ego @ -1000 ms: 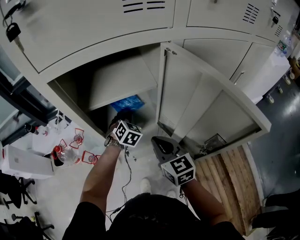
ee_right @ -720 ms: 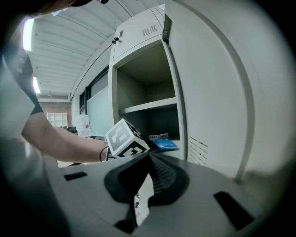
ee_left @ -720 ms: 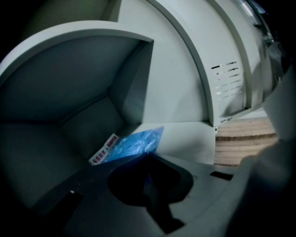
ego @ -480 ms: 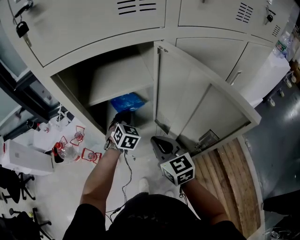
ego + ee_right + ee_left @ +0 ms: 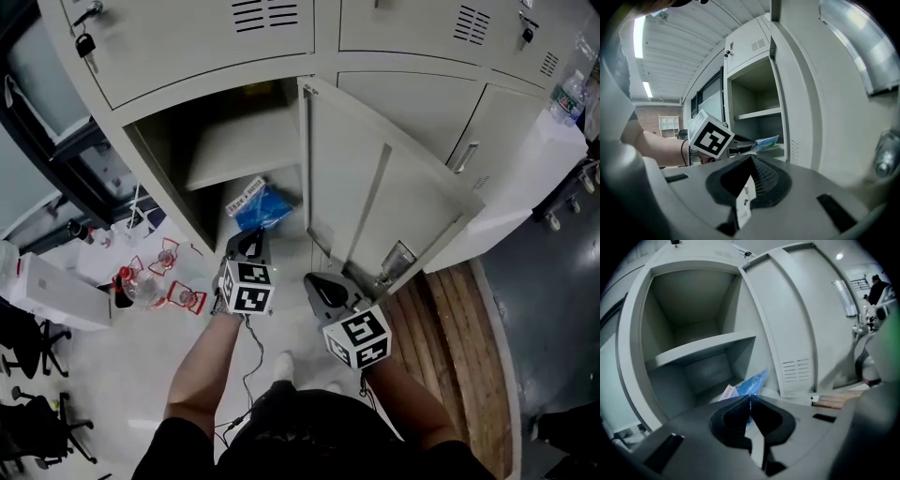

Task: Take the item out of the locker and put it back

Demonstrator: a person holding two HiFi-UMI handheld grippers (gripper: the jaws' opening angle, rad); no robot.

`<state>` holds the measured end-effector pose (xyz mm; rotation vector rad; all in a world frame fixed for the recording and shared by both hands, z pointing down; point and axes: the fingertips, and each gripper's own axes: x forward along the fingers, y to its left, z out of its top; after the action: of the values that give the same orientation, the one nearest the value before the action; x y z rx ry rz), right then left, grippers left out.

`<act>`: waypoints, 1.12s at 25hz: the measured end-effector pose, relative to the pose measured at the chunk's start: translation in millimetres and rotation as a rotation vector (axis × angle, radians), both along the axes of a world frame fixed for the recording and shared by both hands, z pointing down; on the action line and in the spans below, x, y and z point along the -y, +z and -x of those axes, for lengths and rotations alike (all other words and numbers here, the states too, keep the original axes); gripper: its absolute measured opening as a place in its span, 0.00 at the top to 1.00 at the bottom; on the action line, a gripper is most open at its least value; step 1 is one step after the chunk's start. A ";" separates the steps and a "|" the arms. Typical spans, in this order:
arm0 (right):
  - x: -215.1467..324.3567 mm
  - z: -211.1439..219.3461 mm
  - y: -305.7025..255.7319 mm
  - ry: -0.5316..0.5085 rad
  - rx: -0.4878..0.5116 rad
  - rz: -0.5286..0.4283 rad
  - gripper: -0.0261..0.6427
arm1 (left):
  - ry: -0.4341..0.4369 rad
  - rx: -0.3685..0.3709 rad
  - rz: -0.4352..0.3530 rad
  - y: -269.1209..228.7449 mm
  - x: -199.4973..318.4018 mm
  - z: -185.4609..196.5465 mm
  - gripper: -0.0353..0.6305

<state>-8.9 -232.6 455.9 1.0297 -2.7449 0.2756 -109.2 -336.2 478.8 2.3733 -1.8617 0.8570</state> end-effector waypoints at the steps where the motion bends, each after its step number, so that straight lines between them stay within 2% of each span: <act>1: -4.0 -2.3 -0.8 -0.008 0.001 -0.004 0.97 | -0.008 -0.012 -0.002 -1.8 -7.4 -2.1 0.94; 16: -72.2 -22.0 -2.8 -0.167 -0.001 -0.028 0.97 | -0.148 -0.155 -0.086 -37.2 -135.2 -20.7 0.94; 28: -88.2 10.5 -4.5 -0.198 0.020 -0.019 0.97 | -0.180 -0.241 -0.120 -55.0 -220.6 2.5 0.94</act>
<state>-19.4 -144.4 451.4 0.7552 -2.8448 0.2300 -111.7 -115.6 423.9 2.2080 -2.0352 0.4350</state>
